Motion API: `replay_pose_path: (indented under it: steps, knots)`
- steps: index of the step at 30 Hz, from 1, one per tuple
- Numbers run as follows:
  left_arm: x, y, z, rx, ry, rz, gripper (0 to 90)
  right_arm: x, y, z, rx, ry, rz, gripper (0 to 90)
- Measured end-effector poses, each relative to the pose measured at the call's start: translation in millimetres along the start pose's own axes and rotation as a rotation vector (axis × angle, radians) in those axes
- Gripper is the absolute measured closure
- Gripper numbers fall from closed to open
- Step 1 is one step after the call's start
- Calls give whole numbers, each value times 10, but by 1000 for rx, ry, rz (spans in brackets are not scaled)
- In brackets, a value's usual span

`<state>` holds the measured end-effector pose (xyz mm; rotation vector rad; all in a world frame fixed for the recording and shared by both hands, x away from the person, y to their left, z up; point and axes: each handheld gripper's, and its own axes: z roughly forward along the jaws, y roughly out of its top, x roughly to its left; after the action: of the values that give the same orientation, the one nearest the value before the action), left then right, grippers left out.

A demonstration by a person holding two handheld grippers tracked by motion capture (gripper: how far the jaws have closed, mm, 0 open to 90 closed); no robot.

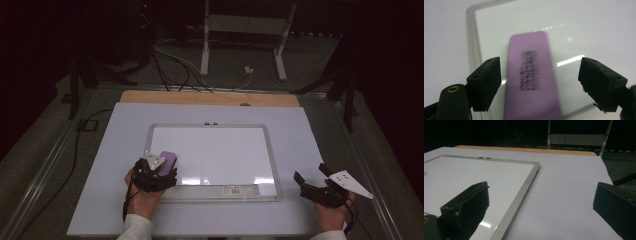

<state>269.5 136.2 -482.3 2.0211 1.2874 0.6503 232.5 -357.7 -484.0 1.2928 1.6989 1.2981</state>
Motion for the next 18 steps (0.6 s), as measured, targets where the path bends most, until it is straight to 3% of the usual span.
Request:
replay_pose_path:
  steps: [3, 11, 18]
  knots:
    - [-38, -15, 27, 26, 6, 34, 238, 5, 1, 0, 0, 1, -1, 10]
    - [31, -50, 77, 58, 12, 8, 267, 0, 1, 0, 0, 1, 0, 10]
    - [83, -54, 88, 75, 31, 8, 271, 2, 1, -2, -2, 2, -1, 10]
